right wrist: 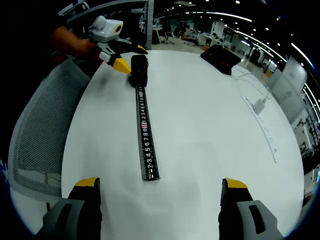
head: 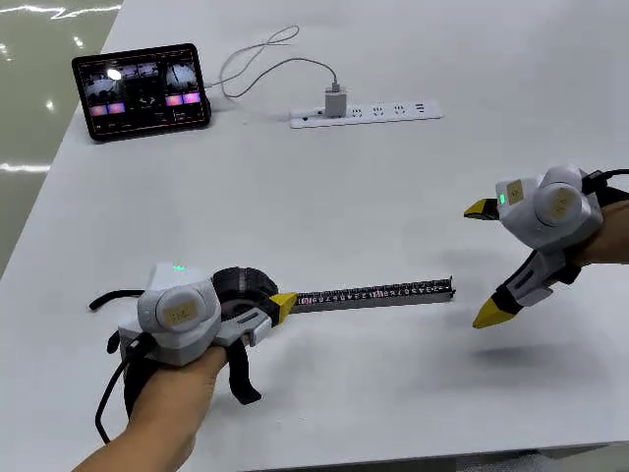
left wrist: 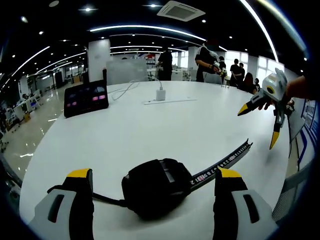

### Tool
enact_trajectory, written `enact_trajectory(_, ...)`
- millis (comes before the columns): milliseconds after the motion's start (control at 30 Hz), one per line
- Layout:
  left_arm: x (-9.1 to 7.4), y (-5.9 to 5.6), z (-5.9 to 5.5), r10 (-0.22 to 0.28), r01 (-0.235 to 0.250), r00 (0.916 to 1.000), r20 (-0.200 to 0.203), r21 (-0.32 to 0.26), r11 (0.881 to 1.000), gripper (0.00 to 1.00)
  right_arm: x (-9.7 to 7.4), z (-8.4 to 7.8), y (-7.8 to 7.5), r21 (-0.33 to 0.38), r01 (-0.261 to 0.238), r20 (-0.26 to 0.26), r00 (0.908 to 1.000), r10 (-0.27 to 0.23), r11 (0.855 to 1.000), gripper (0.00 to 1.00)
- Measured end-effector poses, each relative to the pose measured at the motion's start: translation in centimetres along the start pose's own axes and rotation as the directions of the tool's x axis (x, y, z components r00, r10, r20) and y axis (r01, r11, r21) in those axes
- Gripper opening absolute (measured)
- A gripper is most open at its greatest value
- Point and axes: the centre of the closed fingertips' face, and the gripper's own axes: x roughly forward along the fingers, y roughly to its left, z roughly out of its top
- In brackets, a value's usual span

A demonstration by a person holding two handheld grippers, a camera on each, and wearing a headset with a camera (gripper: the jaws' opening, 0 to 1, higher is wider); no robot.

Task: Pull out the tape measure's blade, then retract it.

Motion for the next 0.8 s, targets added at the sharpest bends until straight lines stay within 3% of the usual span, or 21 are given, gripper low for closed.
enact_trajectory(167,0.2,-0.2,0.0,0.005,-0.005,0.9999,0.010,0.001,1.000,0.99,0.9,0.5,-0.3,-0.028,-0.002,0.021,0.9998,0.003,1.000,0.99)
enact_trajectory(367,0.7,-0.1,0.0,0.011,-0.011,0.9997,0.020,-0.007,1.000,0.99,2.1,0.0,0.0,-0.035,-0.034,-0.006,0.9994,0.034,0.999,0.87)
enact_trajectory(500,0.9,-0.1,0.0,0.013,-0.013,0.9997,0.022,-0.009,1.000,0.99,2.4,-0.4,0.2,-0.040,-0.045,-0.022,0.9988,0.044,0.998,0.70)
enact_trajectory(800,0.8,0.6,0.2,0.032,-0.031,0.9989,0.035,-0.031,0.999,0.99,2.5,-0.6,1.0,-0.047,-0.070,-0.031,0.9971,0.069,0.996,0.49)
